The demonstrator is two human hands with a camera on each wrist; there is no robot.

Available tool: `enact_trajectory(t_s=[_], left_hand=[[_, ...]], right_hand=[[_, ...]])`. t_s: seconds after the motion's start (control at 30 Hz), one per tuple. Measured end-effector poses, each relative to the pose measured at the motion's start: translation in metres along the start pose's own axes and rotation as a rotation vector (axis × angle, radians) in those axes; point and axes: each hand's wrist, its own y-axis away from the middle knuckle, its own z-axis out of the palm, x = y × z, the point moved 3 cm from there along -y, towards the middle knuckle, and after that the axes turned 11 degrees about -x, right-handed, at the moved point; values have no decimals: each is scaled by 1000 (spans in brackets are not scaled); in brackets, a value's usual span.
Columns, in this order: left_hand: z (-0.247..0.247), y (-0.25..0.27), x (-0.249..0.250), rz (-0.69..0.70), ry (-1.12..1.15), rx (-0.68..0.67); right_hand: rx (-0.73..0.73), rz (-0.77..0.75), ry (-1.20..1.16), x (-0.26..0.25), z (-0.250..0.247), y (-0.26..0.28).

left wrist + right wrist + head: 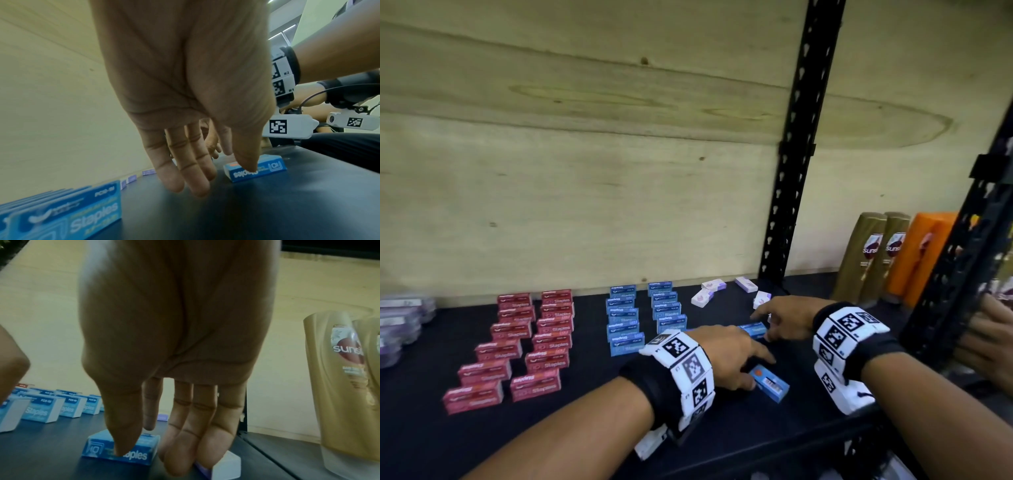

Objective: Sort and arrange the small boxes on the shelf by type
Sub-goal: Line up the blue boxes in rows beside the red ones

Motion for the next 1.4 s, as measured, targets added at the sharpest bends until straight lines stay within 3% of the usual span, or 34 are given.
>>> enact_trajectory(t_s=[0.27, 0.43, 0.67, 1.1, 1.4], left_hand=[[2, -12, 0, 20, -69, -8], [4, 2, -17, 11, -109, -92], [8, 41, -53, -113, -76, -124], [17, 107, -86, -340, -41, -160], [20, 127, -94, -426, -27, -182]], right_hand=[[20, 5, -28, 6, 5, -13], [36, 39, -20, 9, 4, -13], [22, 18, -22, -2, 2, -7], [-4, -207, 35, -83, -1, -7], [1, -256, 77, -114, -1, -5]])
